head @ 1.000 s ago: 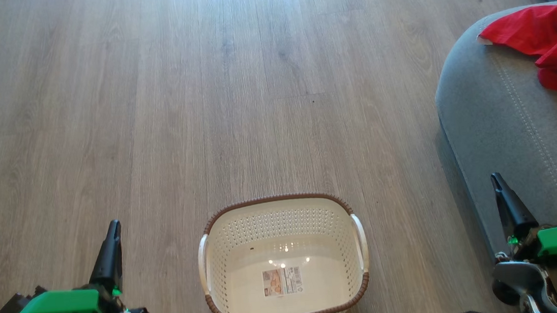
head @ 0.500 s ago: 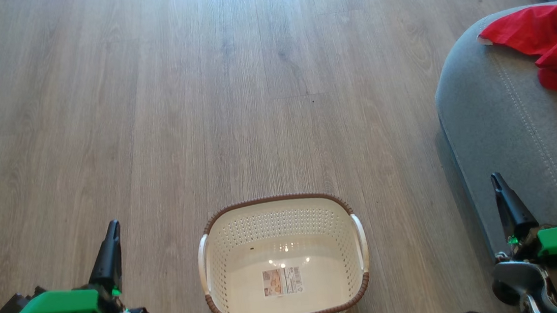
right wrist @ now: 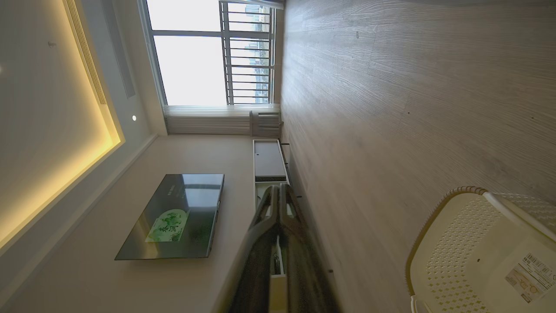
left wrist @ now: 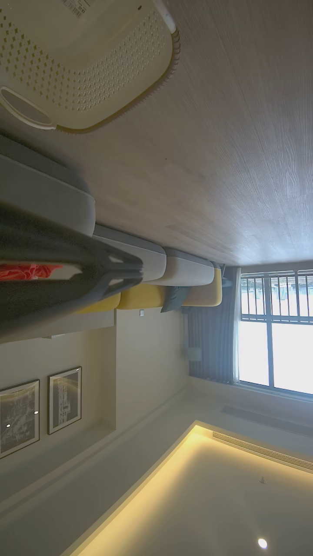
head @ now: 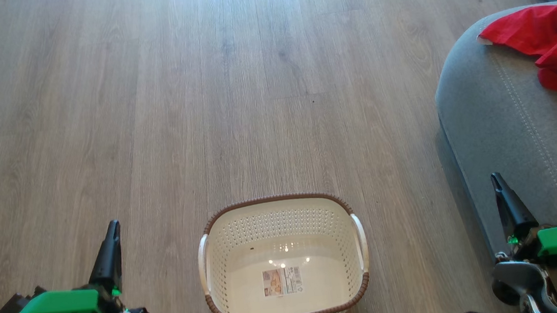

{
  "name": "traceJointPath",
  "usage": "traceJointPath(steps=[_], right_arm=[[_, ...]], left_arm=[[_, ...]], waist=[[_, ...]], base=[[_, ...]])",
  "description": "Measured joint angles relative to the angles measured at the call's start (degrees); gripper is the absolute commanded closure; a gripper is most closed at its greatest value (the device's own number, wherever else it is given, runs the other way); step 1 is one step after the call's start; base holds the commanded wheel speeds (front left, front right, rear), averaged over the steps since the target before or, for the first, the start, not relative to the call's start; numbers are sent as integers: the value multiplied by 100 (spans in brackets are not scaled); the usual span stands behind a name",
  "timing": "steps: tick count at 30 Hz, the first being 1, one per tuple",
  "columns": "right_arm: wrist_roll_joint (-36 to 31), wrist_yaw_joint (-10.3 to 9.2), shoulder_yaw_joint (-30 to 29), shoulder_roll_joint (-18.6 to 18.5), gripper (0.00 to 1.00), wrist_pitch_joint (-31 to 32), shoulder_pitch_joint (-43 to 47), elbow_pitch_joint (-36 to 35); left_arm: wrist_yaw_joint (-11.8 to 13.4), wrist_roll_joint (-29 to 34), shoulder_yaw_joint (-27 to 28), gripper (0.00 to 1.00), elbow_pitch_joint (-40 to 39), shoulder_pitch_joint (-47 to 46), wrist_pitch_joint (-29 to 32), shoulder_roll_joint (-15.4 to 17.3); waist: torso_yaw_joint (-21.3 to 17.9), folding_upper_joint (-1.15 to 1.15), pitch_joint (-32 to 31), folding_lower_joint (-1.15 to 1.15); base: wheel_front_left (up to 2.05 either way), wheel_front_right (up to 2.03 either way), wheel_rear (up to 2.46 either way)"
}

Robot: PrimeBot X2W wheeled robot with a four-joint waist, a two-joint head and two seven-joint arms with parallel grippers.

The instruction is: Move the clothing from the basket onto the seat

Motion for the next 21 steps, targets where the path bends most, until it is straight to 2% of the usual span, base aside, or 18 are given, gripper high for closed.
traceJointPath(steps=[21], right_arm=[[0, -1, 0, 0, 100, 0, -1, 0]], left_arm=[[-1, 0, 1, 100, 0, 0, 0, -1]], waist=[[0, 0, 0, 0]], base=[[0, 0, 0]])
